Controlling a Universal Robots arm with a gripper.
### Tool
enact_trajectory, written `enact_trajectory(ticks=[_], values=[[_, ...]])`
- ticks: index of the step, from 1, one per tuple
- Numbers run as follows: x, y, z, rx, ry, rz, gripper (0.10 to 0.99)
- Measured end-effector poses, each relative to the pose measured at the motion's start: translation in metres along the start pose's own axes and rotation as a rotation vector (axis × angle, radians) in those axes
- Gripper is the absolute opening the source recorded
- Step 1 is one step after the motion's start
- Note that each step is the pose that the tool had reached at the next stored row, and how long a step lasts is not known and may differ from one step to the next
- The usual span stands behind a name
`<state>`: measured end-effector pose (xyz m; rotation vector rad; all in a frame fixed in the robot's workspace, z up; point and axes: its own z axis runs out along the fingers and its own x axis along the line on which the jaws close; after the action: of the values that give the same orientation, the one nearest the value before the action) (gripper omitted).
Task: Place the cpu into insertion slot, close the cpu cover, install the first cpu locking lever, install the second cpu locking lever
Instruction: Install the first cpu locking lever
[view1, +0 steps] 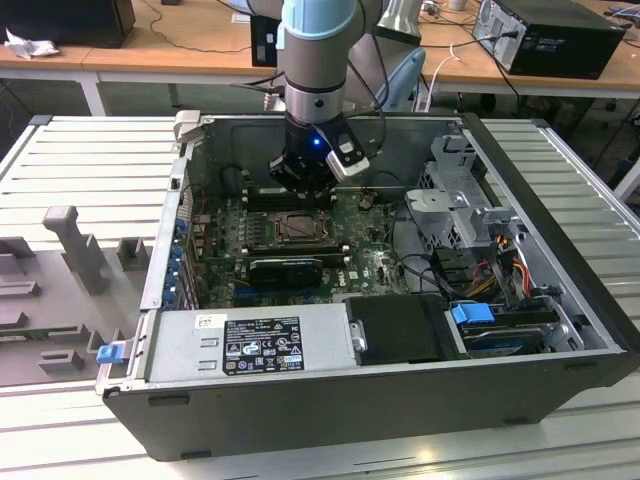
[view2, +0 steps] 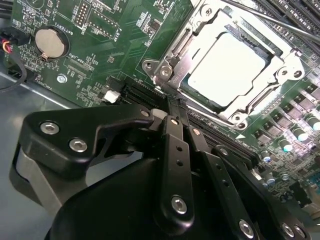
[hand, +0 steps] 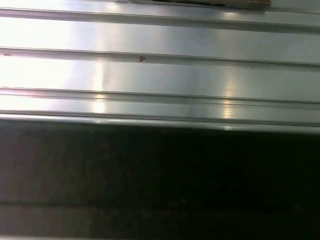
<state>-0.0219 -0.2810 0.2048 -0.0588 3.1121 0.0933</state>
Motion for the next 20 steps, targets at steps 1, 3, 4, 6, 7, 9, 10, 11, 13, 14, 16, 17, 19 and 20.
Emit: enact_trajectory(ticks=[1, 3, 4, 6, 7, 9, 10, 11, 13, 14, 16, 17, 19, 20], values=[[0.0, 0.0, 0.0002, 0.004, 0.0002, 0.0, 0.106], [0.0, -0.0001, 0.0007, 0.008, 0.0002, 0.0, 0.106], [0.0, -0.0001, 0.001, 0.01, 0.0003, 0.0, 0.106], [0.0001, -0.0001, 0.0018, 0.011, 0.0003, 0.0, 0.106], [0.0, -0.0001, 0.0023, 0.011, 0.0002, 0.0, 0.106], [0.0001, -0.0002, 0.0027, 0.012, 0.0004, 0.0, 0.106], [0.0001, -0.0002, 0.0027, 0.012, 0.0005, 0.0, 0.106], [0.0001, -0.0002, 0.0028, 0.011, 0.0004, 0.0, 0.106], [0.0001, -0.0002, 0.0028, 0.01, 0.0003, 0.0, 0.106], [0.0001, -0.0002, 0.0028, 0.009, 0.0003, 0.0, 0.106], [0.0001, -0.0002, 0.0028, 0.008, 0.0002, 0.0, 0.106], [0.0001, -0.0002, 0.0022, 0.008, 0.0001, 0.0, 0.106], [-0.0001, 0.0001, -0.0023, 0.008, 0.0001, 0.0, 0.106], [-0.0002, 0.0004, -0.0075, 0.008, 0.0002, 0.0, 0.106]])
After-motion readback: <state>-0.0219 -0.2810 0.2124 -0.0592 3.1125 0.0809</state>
